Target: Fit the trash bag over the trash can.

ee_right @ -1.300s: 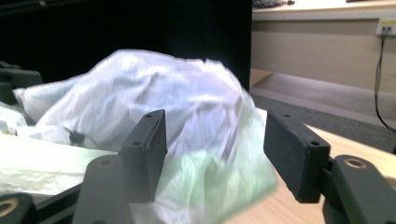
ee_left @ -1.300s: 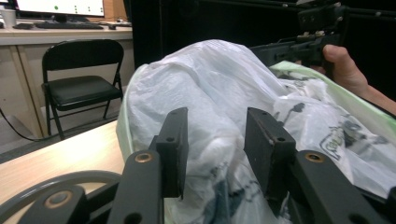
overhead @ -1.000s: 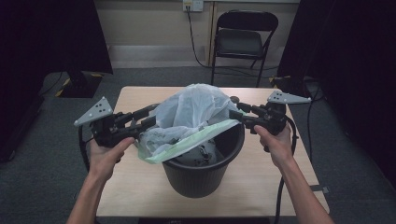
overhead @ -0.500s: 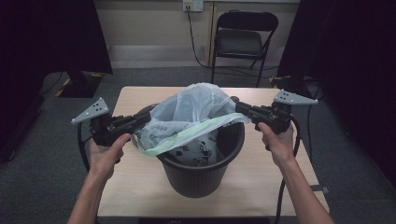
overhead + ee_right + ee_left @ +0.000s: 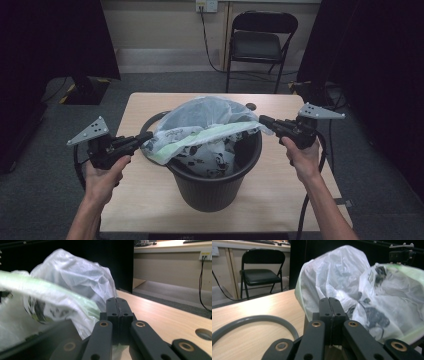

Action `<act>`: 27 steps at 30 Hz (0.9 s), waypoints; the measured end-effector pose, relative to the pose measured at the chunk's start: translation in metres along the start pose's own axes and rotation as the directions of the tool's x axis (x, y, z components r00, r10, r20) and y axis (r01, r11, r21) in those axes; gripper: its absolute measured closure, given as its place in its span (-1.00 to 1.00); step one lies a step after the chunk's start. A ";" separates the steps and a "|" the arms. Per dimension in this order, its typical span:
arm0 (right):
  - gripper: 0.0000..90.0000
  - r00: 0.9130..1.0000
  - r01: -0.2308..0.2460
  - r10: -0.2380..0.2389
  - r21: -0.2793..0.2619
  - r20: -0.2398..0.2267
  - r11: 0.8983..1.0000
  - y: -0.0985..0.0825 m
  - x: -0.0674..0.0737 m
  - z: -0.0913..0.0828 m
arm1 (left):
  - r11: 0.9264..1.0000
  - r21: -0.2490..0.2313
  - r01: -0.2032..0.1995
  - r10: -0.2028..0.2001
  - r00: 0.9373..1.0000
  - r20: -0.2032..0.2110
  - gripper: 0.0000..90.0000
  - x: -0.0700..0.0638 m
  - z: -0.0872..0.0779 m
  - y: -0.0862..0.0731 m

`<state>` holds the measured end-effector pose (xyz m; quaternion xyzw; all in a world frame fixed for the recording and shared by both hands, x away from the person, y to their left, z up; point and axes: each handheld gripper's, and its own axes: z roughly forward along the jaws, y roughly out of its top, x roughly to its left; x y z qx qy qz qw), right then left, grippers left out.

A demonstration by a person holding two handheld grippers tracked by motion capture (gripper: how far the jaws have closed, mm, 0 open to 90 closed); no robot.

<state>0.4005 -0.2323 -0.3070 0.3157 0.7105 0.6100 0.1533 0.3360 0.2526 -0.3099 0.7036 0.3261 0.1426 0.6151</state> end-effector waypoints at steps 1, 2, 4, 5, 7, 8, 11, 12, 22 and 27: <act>1.00 1.000 -0.003 0.003 0.007 -0.003 1.000 -0.003 -0.001 0.001 | 1.000 0.000 0.002 -0.002 1.000 0.002 1.00 0.000 0.000 -0.001; 1.00 1.000 -0.002 0.002 0.011 -0.007 1.000 -0.005 -0.001 0.002 | 1.000 -0.001 0.006 -0.006 1.000 0.011 1.00 0.001 -0.001 -0.001; 1.00 1.000 -0.002 0.002 0.005 -0.007 1.000 -0.007 -0.001 0.003 | 1.000 -0.023 -0.001 0.001 1.000 -0.006 0.97 0.001 -0.002 0.002; 0.99 1.000 0.003 -0.003 0.003 -0.006 1.000 -0.005 0.000 0.004 | 0.999 -0.036 -0.009 0.009 1.000 -0.009 0.85 0.002 -0.003 0.005; 0.96 1.000 0.013 -0.013 -0.006 -0.002 1.000 -0.001 0.002 0.005 | 0.996 -0.084 0.005 -0.004 1.000 0.010 0.66 0.003 -0.002 0.012; 0.92 1.000 0.019 -0.019 -0.009 0.002 1.000 0.002 0.004 0.006 | 0.995 -0.099 0.005 -0.004 1.000 0.010 0.54 0.004 0.000 0.016; 0.85 1.000 0.030 -0.030 -0.023 0.005 0.999 0.011 0.007 0.007 | 0.994 -0.109 0.001 0.000 1.000 0.009 0.35 0.004 0.013 0.027; 0.81 1.000 0.029 -0.029 -0.028 0.006 0.999 0.013 0.007 0.007 | 0.995 -0.098 -0.001 0.001 1.000 0.003 0.24 0.005 0.018 0.029; 0.30 1.000 0.022 -0.022 -0.060 0.000 0.998 0.021 0.009 0.004 | 0.999 -0.035 -0.003 0.004 1.000 0.029 0.28 -0.002 0.028 0.016; 0.19 0.999 0.032 -0.034 -0.056 -0.021 0.998 0.026 0.016 0.007 | 0.999 -0.038 -0.015 0.017 0.999 0.046 0.31 -0.014 0.013 0.012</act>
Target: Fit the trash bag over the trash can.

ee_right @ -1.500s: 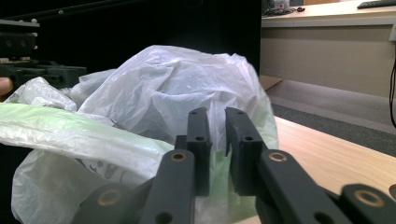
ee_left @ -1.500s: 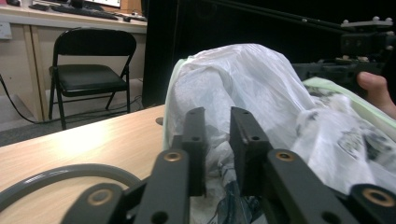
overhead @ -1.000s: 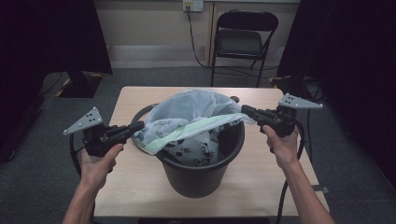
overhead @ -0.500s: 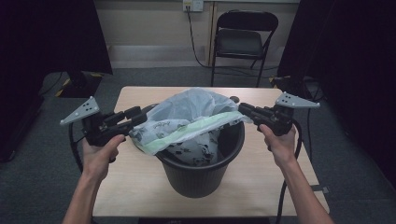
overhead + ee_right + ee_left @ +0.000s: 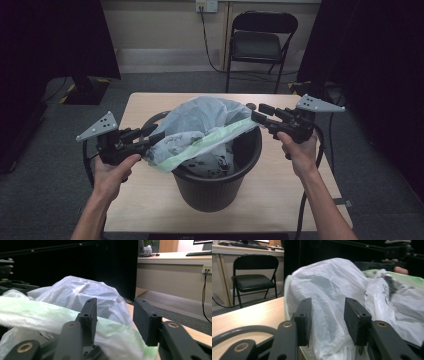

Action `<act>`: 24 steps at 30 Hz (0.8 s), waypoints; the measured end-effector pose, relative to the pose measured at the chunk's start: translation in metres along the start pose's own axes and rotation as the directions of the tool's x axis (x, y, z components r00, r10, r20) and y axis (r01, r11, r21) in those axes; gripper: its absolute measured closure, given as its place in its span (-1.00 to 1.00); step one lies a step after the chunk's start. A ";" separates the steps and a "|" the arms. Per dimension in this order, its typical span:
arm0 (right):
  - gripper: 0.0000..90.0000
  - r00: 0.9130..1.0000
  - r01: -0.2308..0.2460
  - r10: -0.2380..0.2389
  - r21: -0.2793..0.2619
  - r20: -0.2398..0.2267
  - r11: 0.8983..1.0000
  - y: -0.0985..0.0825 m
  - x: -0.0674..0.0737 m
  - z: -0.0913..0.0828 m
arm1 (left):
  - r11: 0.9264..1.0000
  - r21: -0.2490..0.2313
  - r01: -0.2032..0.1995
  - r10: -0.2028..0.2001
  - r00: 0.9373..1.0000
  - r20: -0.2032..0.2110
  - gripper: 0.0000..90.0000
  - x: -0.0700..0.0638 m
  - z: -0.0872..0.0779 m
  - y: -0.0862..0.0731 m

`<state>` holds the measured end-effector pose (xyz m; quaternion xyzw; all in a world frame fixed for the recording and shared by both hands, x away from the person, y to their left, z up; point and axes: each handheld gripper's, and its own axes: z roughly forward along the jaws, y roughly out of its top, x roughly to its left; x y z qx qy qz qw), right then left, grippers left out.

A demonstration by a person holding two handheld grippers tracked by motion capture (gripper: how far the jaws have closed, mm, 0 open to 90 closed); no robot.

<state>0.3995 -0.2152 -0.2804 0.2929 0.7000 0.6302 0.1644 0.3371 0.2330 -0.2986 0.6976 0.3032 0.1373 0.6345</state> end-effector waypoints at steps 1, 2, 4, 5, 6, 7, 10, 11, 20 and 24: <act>0.17 1.000 0.004 -0.004 0.006 0.003 1.000 0.001 0.001 0.002 | 1.000 0.005 -0.001 0.001 1.000 0.013 0.35 -0.002 -0.004 0.000; 0.16 1.000 0.008 -0.008 0.007 0.000 1.000 0.002 0.003 0.003 | 1.000 0.011 -0.010 0.009 1.000 0.029 0.38 -0.003 -0.007 0.000; 0.13 1.000 0.008 -0.008 0.011 -0.004 1.000 0.003 0.005 0.006 | 1.000 0.020 -0.021 0.020 0.998 0.061 0.44 -0.006 -0.013 0.001; 0.12 1.000 0.011 -0.011 0.014 -0.002 1.000 0.004 0.006 0.007 | 0.999 0.019 -0.026 0.024 0.998 0.061 0.46 -0.006 -0.015 0.002; 0.11 1.000 0.011 -0.010 0.017 -0.005 1.000 0.004 0.006 0.008 | 0.999 0.015 -0.034 0.033 0.998 0.052 0.47 -0.005 -0.016 0.004; 0.11 1.000 0.012 -0.012 0.019 -0.007 1.000 0.005 0.007 0.009 | 0.999 0.000 -0.035 0.035 0.998 0.043 0.47 -0.002 -0.017 0.006; 0.10 1.000 0.009 -0.009 0.025 -0.008 1.000 0.006 0.008 0.012 | 0.999 -0.043 -0.010 0.011 1.000 0.023 0.42 0.008 -0.011 0.012; 0.10 1.000 0.011 -0.011 0.023 -0.001 1.000 0.006 0.008 0.013 | 0.999 -0.046 -0.008 0.009 1.000 0.012 0.35 0.011 -0.006 0.014; 0.02 1.000 -0.010 0.009 0.039 0.026 0.999 0.001 0.003 0.007 | 0.999 -0.004 0.052 -0.053 0.999 -0.014 0.49 0.028 0.025 0.009; -0.03 1.000 -0.005 0.004 0.051 0.028 0.999 0.000 0.004 0.006 | 0.998 -0.028 0.061 -0.062 0.998 -0.015 0.79 0.027 0.016 0.008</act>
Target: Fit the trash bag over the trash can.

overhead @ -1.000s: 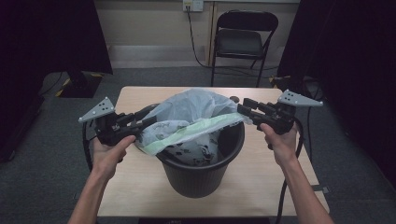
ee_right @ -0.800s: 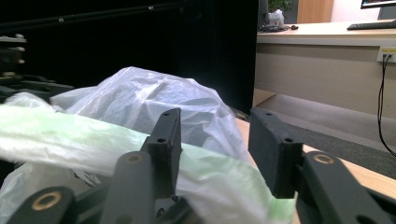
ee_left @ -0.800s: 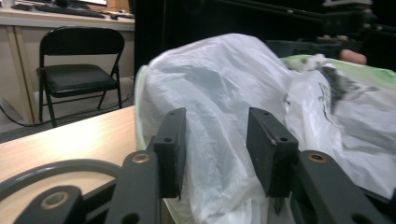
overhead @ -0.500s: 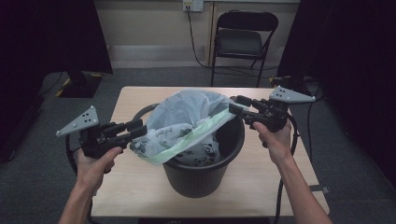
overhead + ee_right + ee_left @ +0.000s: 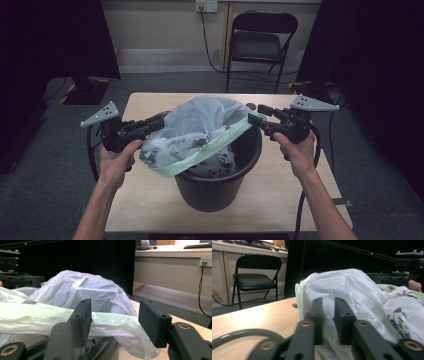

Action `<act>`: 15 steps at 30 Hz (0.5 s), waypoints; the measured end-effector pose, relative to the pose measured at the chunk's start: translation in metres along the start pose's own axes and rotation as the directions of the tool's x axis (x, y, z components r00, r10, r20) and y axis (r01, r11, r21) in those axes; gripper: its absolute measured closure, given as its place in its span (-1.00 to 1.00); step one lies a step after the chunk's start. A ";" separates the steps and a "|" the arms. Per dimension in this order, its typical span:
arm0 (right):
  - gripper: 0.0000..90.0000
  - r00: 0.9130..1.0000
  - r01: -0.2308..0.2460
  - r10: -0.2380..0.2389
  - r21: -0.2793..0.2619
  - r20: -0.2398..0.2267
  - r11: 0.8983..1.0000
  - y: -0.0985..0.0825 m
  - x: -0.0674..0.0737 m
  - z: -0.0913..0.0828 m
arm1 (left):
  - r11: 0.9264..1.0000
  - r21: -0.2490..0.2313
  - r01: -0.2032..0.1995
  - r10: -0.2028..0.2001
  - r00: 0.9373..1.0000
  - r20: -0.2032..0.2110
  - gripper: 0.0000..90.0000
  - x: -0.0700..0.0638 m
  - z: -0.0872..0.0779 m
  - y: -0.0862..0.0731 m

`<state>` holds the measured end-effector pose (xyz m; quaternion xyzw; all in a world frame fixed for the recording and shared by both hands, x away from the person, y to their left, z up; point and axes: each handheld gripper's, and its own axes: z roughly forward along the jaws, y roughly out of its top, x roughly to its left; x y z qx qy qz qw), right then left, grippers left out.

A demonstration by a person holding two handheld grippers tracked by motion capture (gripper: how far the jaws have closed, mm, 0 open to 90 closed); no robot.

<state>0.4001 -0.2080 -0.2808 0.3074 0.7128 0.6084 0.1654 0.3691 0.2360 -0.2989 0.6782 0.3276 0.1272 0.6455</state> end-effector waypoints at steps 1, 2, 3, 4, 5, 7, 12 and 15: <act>-0.03 1.000 0.002 -0.002 -0.001 0.001 1.000 0.000 0.001 0.000 | 1.000 -0.002 -0.001 0.001 1.000 0.001 0.88 -0.001 -0.002 0.000; -0.04 1.000 0.004 -0.004 -0.001 -0.001 1.000 0.000 0.001 0.000 | 1.000 -0.001 -0.007 0.007 1.000 0.007 0.94 -0.003 -0.004 0.000; -0.05 1.000 0.005 -0.005 -0.001 -0.002 1.000 0.000 0.003 0.000 | 1.000 0.001 -0.013 0.013 1.000 0.009 0.98 -0.004 -0.007 -0.001; -0.07 1.000 0.009 -0.009 0.000 0.000 1.000 0.001 0.003 0.000 | 1.000 0.004 -0.022 0.022 1.000 0.012 1.00 -0.005 -0.009 -0.002; -0.07 1.000 0.009 -0.009 -0.001 0.005 1.000 0.001 0.004 0.000 | 1.000 0.004 -0.027 0.027 1.000 0.014 1.00 -0.007 -0.010 -0.002; -0.09 1.000 0.009 -0.009 -0.010 0.006 1.000 0.001 0.005 0.000 | 1.000 0.000 -0.030 0.030 0.999 0.014 1.00 -0.011 -0.014 -0.004; -0.12 1.000 0.016 -0.016 0.005 0.010 1.000 0.002 0.008 0.003 | 0.998 0.023 -0.053 0.052 0.998 0.022 1.00 -0.017 -0.024 -0.011; -0.15 1.000 0.009 -0.009 0.014 0.009 1.000 0.004 0.007 0.008 | 0.997 0.032 -0.066 0.065 0.998 0.025 1.00 -0.021 -0.030 -0.012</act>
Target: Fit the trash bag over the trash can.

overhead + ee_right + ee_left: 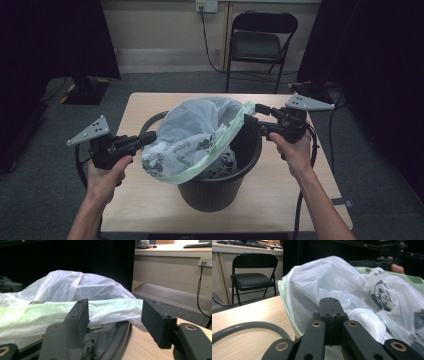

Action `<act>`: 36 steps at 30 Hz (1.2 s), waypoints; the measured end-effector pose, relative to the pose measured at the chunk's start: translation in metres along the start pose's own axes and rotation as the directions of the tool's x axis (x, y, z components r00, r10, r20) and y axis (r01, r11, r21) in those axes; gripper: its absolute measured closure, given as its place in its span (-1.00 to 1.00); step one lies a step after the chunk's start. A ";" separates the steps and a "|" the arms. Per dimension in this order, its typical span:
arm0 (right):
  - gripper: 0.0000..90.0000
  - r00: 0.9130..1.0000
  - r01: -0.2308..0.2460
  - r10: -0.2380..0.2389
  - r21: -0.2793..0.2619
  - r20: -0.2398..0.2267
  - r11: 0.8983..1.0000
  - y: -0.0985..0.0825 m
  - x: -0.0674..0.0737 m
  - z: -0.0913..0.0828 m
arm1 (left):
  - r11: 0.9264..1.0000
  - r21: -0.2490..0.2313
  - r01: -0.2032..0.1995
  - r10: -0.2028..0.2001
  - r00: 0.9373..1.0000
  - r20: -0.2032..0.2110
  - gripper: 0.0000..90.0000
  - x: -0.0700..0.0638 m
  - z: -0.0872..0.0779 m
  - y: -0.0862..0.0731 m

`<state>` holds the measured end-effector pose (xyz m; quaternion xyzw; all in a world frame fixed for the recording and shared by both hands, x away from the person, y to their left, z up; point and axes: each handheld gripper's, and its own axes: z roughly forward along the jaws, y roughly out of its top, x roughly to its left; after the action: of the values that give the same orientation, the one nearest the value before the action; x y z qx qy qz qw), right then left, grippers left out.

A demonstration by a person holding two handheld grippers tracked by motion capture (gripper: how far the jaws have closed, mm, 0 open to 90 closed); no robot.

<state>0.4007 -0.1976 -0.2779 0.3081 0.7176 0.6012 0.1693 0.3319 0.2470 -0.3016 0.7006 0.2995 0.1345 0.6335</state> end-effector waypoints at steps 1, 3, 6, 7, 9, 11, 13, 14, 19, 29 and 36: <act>-0.15 1.000 -0.004 0.004 0.001 0.003 1.000 0.001 -0.001 0.002 | 1.000 -0.009 0.001 -0.001 1.000 0.003 1.00 0.000 -0.002 0.001; -0.15 1.000 -0.015 0.015 -0.006 -0.002 1.000 0.005 -0.002 0.006 | 0.999 -0.041 0.013 -0.013 1.000 -0.005 1.00 0.003 -0.004 0.005; -0.15 1.000 -0.017 0.017 -0.005 -0.012 1.000 0.010 -0.003 0.014 | 0.996 -0.077 0.037 -0.039 0.999 -0.016 0.81 0.010 0.001 0.012; -0.14 1.000 -0.019 0.019 0.001 -0.010 1.000 0.011 -0.003 0.017 | 0.996 -0.083 0.040 -0.042 0.999 -0.025 0.75 0.011 0.005 0.015; -0.14 1.000 -0.029 0.029 0.016 -0.002 0.999 0.010 -0.006 0.022 | 0.996 -0.087 0.037 -0.039 0.999 -0.027 0.59 0.016 0.014 0.018; -0.12 0.998 -0.052 0.053 0.020 -0.017 0.998 0.008 -0.008 0.025 | 0.996 -0.075 0.045 -0.046 0.999 -0.023 0.45 0.020 0.025 0.019; -0.11 0.998 -0.060 0.060 0.022 -0.017 0.998 0.008 -0.008 0.025 | 0.997 -0.058 0.054 -0.054 0.998 -0.010 0.29 0.023 0.035 0.018; -0.10 0.998 -0.060 0.060 0.026 -0.017 0.998 0.008 -0.008 0.025 | 0.997 -0.048 0.053 -0.054 0.998 -0.028 0.26 0.024 0.039 0.017; -0.07 0.996 -0.082 0.083 0.058 -0.019 0.995 0.010 -0.009 0.027 | 0.997 -0.040 0.068 -0.068 0.998 -0.008 0.39 0.027 0.042 0.009; 0.28 0.997 -0.063 0.067 0.100 -0.041 0.993 0.014 -0.010 0.028 | 0.994 -0.067 0.083 -0.082 0.996 0.024 0.91 0.024 0.024 0.006; 0.47 0.998 -0.051 0.055 0.163 -0.022 0.985 0.019 -0.015 0.033 | 0.995 -0.066 0.073 -0.072 0.997 0.018 0.91 0.021 0.022 0.005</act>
<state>0.4362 -0.1807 -0.2688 0.3319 0.7580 0.5488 0.1183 0.3621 0.2413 -0.3038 0.6689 0.3151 0.1157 0.6632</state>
